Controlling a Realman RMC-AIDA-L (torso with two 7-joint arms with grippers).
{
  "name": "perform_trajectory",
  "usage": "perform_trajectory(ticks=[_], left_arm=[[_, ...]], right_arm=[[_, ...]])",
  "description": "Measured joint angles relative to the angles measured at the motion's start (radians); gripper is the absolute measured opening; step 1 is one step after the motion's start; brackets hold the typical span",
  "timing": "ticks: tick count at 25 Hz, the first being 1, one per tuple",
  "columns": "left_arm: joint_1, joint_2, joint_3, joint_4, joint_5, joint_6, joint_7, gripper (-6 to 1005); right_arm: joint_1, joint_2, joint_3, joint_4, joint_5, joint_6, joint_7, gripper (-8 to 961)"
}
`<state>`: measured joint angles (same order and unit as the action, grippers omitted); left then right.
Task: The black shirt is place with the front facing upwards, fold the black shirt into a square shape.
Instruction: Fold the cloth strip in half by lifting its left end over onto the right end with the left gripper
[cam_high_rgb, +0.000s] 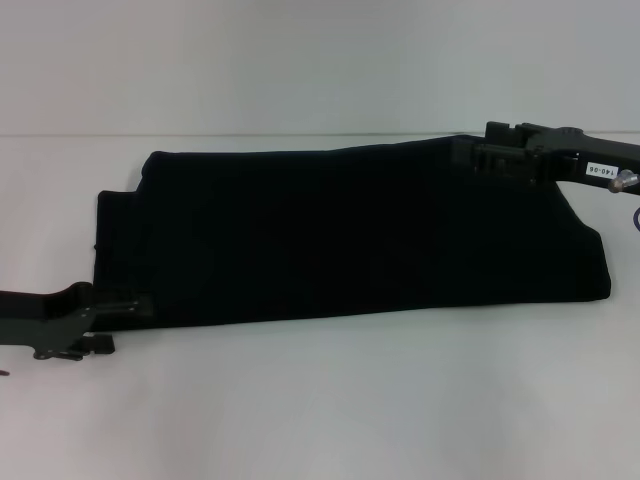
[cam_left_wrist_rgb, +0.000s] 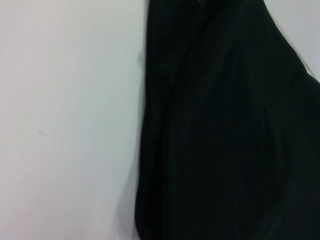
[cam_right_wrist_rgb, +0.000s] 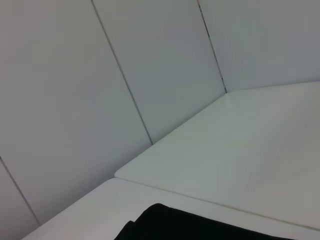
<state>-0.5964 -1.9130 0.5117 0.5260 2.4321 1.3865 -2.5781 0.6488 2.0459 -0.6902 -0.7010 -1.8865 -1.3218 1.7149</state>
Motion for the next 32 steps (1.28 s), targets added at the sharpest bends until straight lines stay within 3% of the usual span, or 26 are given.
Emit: perform_trajectory(ticks=[32], left_arm=[[-0.054,0.014,0.003,-0.012,0.05,-0.089,-0.009,855]], right_arm=[[0.002,0.006,0.005,0.002,0.011,0.006,0.0,861]])
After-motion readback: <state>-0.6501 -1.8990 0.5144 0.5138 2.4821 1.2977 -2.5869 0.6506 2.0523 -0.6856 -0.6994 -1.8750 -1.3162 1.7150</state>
